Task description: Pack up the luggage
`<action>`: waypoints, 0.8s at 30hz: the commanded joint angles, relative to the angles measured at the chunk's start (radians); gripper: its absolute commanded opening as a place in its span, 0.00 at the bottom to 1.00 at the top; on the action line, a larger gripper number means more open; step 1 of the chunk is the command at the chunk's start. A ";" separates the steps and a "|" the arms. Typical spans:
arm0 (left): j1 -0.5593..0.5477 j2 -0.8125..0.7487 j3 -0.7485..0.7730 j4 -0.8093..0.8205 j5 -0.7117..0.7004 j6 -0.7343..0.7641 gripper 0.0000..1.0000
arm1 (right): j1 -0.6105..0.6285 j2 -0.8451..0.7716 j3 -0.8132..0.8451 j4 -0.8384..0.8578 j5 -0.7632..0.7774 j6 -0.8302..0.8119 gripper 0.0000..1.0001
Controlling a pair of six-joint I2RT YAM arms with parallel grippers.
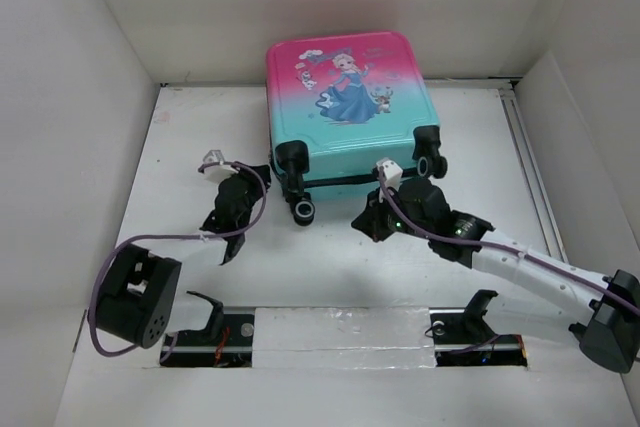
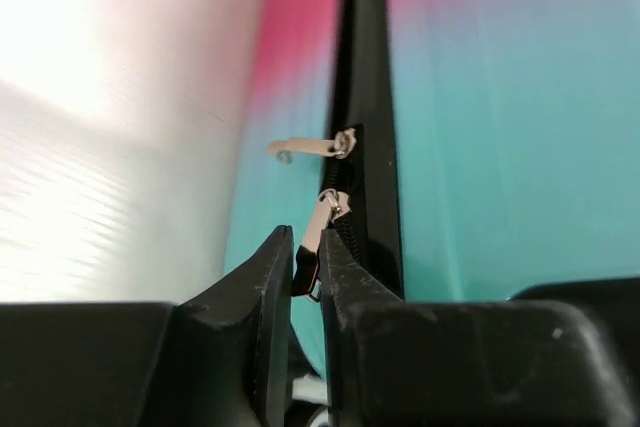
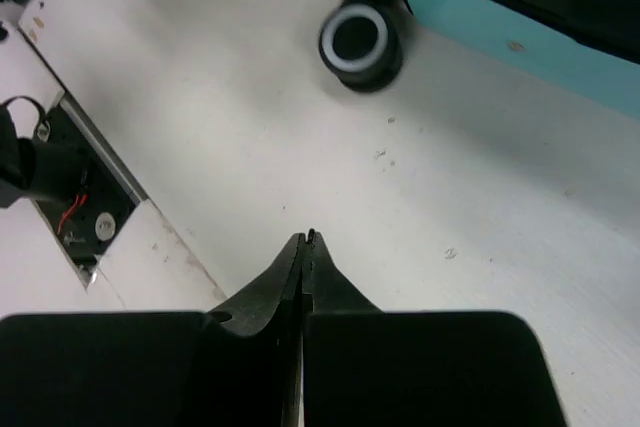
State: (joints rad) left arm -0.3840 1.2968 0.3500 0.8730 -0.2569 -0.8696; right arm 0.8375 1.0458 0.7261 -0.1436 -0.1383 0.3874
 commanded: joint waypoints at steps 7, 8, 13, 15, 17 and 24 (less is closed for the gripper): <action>0.057 -0.307 -0.014 -0.284 -0.285 0.020 0.88 | 0.055 -0.006 0.053 -0.017 0.005 -0.019 0.13; 0.057 -0.345 -0.014 -0.304 -0.285 0.030 0.91 | 0.055 -0.032 0.053 -0.036 0.015 -0.028 0.18; 0.005 -0.641 -0.005 -0.436 -0.311 0.098 1.00 | 0.064 -0.098 0.113 -0.097 0.051 -0.059 0.57; 0.005 -0.726 -0.005 -0.453 -0.256 0.138 1.00 | 0.064 -0.141 0.122 -0.123 0.078 -0.059 0.73; 0.005 -0.839 -0.005 -0.483 -0.162 0.182 1.00 | 0.074 -0.170 0.134 -0.139 0.126 -0.059 1.00; 0.005 -0.996 0.023 -0.629 0.186 0.196 1.00 | 0.074 -0.262 0.098 -0.171 0.163 -0.036 1.00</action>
State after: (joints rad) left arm -0.3779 0.3222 0.3408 0.3359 -0.2626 -0.7097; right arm 0.9009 0.7982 0.8341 -0.2993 0.0013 0.3386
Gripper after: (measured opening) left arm 0.997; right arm 0.995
